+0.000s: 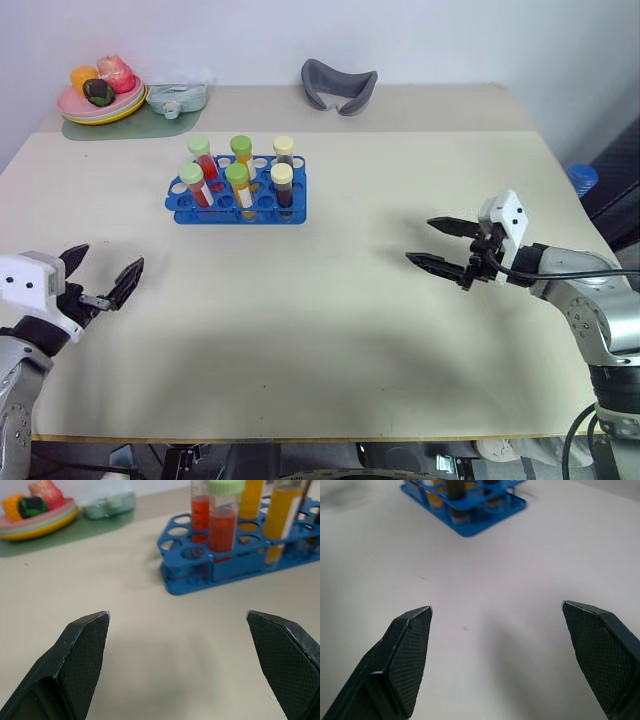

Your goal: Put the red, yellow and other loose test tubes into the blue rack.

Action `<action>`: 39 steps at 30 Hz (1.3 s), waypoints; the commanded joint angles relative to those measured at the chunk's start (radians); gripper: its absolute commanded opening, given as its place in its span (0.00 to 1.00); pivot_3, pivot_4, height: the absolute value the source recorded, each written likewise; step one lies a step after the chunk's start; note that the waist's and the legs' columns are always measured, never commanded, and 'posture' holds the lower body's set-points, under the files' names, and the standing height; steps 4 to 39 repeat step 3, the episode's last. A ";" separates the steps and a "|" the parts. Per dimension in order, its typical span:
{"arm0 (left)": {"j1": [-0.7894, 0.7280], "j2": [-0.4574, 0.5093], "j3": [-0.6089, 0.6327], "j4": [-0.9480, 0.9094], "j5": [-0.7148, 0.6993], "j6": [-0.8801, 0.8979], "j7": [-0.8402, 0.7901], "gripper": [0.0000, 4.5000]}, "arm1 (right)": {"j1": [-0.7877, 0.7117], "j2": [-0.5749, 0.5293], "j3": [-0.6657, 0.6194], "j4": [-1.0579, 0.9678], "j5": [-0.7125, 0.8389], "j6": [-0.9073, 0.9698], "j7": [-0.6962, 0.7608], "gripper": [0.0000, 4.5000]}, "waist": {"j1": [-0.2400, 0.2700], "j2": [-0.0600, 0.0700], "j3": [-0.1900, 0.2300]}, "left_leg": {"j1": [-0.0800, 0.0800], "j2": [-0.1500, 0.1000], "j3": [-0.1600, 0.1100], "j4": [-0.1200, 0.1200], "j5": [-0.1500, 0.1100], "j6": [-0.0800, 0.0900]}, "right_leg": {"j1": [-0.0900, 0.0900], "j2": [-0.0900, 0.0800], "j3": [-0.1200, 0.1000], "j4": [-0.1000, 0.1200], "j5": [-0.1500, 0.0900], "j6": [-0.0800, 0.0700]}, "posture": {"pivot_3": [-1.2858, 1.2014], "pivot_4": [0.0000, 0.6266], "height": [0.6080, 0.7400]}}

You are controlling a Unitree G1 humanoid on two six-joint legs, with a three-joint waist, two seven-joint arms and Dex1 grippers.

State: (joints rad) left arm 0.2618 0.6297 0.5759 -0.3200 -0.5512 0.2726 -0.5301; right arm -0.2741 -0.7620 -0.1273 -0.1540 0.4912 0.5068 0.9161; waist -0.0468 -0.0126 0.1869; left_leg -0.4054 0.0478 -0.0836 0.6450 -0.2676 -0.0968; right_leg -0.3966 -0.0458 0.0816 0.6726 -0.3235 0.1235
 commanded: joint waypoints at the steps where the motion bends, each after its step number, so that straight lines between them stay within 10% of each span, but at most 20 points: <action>1: -0.002 -0.013 0.016 -0.048 -0.007 0.004 0.011 0.99 | -0.005 0.012 -0.019 0.017 -0.023 -0.048 -0.015 0.94 | 0.001 0.000 0.000 | 0.000 0.000 0.000 0.000 0.000 0.000 | 0.000 0.000 0.000 0.000 0.000 0.000 | 0.52 0.24 1.00; 39: 0.000 -0.028 0.009 -0.063 -0.005 0.007 0.019 0.99 | -0.021 0.027 -0.010 0.063 -0.045 -0.072 -0.029 0.94 | 0.001 0.000 0.000 | 0.000 0.000 0.000 0.000 0.000 0.000 | 0.000 0.000 0.000 0.000 0.000 0.000 | 0.52 0.24 1.00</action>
